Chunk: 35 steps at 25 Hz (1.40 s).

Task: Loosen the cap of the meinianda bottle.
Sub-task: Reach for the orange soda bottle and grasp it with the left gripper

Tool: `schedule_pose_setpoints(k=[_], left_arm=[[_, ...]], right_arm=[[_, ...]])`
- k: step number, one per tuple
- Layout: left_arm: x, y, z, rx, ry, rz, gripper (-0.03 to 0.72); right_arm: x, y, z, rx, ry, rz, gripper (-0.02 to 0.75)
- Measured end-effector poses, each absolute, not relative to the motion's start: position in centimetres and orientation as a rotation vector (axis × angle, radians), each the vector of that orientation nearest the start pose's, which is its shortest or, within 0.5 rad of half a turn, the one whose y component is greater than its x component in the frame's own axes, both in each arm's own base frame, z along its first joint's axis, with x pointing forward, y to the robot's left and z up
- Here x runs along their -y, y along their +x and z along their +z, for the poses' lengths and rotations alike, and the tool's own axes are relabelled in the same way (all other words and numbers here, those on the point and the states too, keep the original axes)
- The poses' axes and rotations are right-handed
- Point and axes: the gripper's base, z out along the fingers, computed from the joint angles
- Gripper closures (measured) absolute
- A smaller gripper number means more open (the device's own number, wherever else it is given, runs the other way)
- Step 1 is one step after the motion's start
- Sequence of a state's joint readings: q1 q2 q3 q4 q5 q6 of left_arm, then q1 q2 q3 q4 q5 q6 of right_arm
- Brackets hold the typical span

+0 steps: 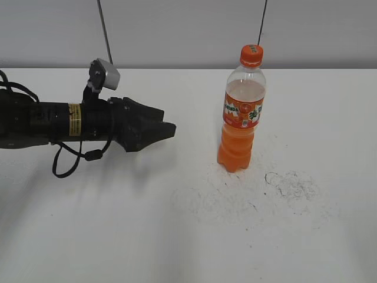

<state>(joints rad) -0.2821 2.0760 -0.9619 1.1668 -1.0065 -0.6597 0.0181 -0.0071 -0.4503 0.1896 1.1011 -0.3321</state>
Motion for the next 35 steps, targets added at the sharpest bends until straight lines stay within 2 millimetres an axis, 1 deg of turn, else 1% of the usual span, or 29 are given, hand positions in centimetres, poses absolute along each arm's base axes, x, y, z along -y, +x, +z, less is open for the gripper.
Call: schedule_pose_setpoints(k=[3,4,6,8,11,13,16,20,27,31,35], left_arm=[[17.3,33.3,12.3,-1.675,1.037,-0.945,0.188],[17.6,33.2,12.2,-1.674,1.048,-0.949,0.176],[18.1,33.1,11.7,-1.672,1.069,-0.959,0.124],[18.7,33.2,10.9,-1.674,1.084,-0.974,0.051],[19.6,33.9,9.2,-1.666,1.096,-1.019,0.017],[20.5,34.3,8.0,-1.649,1.113,-1.056,0.011],[21.9,34.9,6.8,-1.609,1.15,-1.091,0.008],[23.6,35.6,5.9,-1.562,1.187,-1.109,0.007],[26.4,36.2,5.4,-1.483,1.24,-1.128,0.008],[27.6,36.1,4.8,-1.461,1.26,-1.139,0.013],[28.6,36.2,4.7,-1.452,1.266,-1.133,0.016]], right_arm=[[-1.5,-0.3,26.1,-2.078,-0.376,0.043,0.245],[-1.5,-0.3,26.1,-2.078,-0.376,0.043,0.245],[-1.5,-0.3,26.1,-2.078,-0.376,0.043,0.245],[-1.5,-0.3,26.1,-2.078,-0.376,0.043,0.245],[-1.5,-0.3,26.1,-2.078,-0.376,0.043,0.245],[-1.5,-0.3,26.1,-2.078,-0.376,0.043,0.245],[-1.5,-0.3,26.1,-2.078,-0.376,0.043,0.245],[-1.5,-0.3,26.1,-2.078,-0.376,0.043,0.245],[-1.5,-0.3,26.1,-2.078,-0.376,0.043,0.245],[-1.5,-0.3,26.1,-2.078,-0.376,0.043,0.245],[-1.5,-0.3,26.1,-2.078,-0.376,0.043,0.245]])
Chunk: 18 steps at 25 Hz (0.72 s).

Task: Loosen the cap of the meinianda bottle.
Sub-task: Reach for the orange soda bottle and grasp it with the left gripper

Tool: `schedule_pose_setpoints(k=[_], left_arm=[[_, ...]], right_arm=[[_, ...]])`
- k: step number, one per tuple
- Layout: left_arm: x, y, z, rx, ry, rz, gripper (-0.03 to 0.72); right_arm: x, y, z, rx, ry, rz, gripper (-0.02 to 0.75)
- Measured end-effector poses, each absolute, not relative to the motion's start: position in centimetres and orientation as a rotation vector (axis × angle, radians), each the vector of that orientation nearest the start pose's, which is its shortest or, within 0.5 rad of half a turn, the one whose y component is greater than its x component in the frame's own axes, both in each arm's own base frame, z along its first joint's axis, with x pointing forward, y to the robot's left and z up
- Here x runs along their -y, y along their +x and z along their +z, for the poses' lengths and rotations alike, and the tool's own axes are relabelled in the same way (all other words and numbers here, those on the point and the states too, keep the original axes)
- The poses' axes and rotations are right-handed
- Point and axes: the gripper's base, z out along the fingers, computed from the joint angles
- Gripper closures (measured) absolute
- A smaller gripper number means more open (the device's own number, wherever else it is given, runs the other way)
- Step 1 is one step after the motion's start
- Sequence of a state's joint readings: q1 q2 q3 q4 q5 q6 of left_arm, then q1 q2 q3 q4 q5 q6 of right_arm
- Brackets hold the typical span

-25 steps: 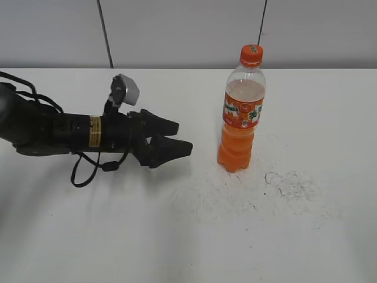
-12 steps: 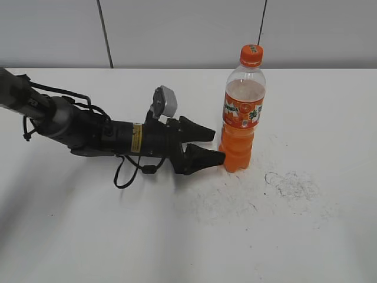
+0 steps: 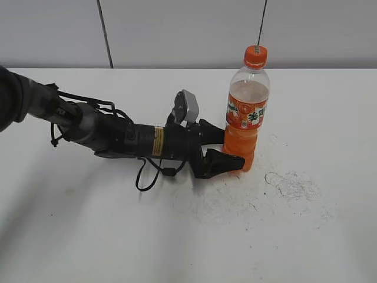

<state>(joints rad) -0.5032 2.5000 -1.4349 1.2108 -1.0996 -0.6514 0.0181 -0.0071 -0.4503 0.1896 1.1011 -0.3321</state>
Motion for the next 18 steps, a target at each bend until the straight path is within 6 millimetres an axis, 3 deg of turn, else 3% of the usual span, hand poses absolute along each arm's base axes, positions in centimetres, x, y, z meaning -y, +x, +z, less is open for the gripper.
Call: schedule_pose_setpoints(k=[10,18], left_arm=[[30.5,36.1,3.3,-1.471,1.22,-1.14,0.019],[30.8,36.0,3.3,-1.482,1.21,-1.134,0.055]], right_arm=[[-1.5,-0.3,26.1,-2.078,-0.376,0.043,0.245],[-1.5,-0.3,26.1,-2.078,-0.376,0.044,0.245]])
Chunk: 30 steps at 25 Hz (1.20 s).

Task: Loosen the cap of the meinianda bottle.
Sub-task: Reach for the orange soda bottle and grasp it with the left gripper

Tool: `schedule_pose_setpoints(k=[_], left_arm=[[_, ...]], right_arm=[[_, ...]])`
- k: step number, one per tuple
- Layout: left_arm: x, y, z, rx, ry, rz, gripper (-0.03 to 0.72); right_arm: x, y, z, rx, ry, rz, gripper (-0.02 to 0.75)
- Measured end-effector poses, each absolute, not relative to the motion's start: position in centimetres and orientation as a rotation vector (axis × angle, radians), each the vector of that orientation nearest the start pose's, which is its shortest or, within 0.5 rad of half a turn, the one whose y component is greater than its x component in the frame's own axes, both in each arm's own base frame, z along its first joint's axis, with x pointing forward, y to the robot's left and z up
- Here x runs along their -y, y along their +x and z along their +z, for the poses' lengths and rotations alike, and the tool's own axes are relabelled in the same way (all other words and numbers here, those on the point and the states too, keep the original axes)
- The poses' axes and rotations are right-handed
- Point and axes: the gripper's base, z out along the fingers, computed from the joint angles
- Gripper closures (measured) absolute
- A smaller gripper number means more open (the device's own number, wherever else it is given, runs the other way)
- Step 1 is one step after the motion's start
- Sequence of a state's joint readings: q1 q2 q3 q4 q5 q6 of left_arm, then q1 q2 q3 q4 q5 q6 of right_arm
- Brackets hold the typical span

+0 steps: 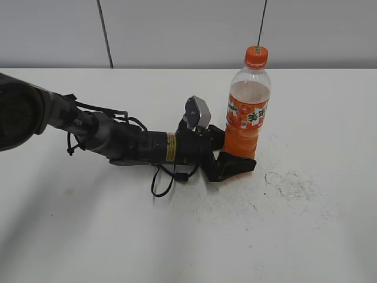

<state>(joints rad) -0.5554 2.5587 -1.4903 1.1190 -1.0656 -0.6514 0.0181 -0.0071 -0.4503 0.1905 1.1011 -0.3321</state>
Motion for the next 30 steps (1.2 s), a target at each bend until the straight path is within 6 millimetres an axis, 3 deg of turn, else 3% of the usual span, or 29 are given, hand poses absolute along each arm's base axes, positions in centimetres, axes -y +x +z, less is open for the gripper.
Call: schedule_pose_setpoints(k=[5,25,28,30], left_arm=[[30.8,36.0,3.3,-1.481,1.209,-1.132,0.114],[30.8,35.9,3.3,-1.458,1.251,-1.134,0.117],[30.8,35.9,3.3,-1.458,1.252,-1.133,0.117],[30.8,35.9,3.3,-1.458,1.254,-1.131,0.117]], right_arm=[[-1.5,-0.3,26.1,-2.078,-0.376,0.044,0.245],[-1.8,-0.3,26.2,-2.075,-0.359,0.089,0.245],[-2.2,0.8,26.6,-2.12,-0.314,0.187,0.245],[-2.7,2.6,27.2,-2.156,-0.278,0.29,0.245]])
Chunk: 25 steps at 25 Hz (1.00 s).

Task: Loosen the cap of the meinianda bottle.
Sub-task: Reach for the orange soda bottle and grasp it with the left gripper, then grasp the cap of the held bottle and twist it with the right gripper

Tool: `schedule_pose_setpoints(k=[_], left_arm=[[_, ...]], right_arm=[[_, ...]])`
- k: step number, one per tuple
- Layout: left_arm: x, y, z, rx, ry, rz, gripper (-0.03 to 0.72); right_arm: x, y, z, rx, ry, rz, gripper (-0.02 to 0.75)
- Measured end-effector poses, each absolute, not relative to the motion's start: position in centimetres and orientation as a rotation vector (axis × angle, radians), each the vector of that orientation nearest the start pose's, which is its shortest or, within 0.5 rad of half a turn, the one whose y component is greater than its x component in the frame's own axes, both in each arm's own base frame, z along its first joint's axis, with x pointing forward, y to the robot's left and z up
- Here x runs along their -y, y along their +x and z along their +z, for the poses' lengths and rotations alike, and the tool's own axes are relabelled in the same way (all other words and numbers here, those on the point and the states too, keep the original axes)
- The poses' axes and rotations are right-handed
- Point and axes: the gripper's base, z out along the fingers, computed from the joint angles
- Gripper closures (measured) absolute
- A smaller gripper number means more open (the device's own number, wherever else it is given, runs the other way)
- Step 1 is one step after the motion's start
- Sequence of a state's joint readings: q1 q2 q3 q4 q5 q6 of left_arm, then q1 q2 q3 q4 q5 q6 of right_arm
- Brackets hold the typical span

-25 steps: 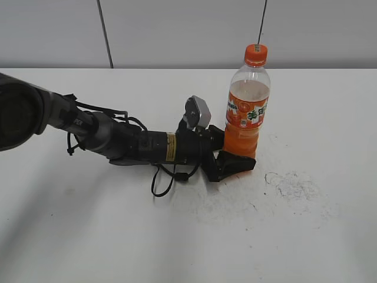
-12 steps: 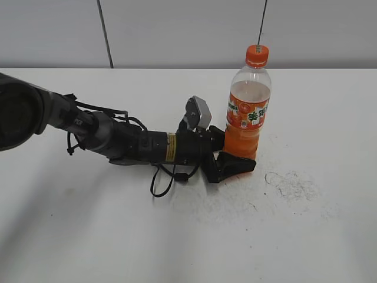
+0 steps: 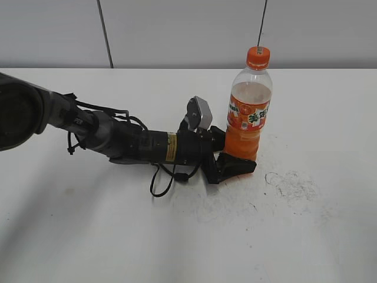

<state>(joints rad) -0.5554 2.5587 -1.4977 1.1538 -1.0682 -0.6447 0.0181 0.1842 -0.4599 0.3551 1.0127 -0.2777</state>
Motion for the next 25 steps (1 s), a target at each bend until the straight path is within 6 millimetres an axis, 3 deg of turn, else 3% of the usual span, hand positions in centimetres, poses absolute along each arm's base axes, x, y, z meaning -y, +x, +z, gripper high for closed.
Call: schedule_pose_setpoints(k=[6,13,17,21,25], left_arm=[[30.9,35.9,3.3,-1.46,1.256,-1.127,0.117],[30.9,35.9,3.3,-1.455,1.255,-1.132,0.117],[30.9,35.9,3.3,-1.454,1.255,-1.134,0.117],[30.9,35.9,3.3,-1.453,1.256,-1.135,0.117],[30.9,35.9,3.3,-1.453,1.256,-1.135,0.117]], right_arm=[[-4.2,8.8,29.5,-2.178,-0.234,0.542,0.245],[-5.8,16.7,32.3,-2.259,-0.303,0.732,0.245],[-7.9,20.2,34.4,-2.302,-0.403,0.8,0.245],[-10.1,22.9,36.2,-2.39,-0.479,0.737,0.245],[-12.1,25.5,38.0,-2.528,-0.535,0.555,0.245]])
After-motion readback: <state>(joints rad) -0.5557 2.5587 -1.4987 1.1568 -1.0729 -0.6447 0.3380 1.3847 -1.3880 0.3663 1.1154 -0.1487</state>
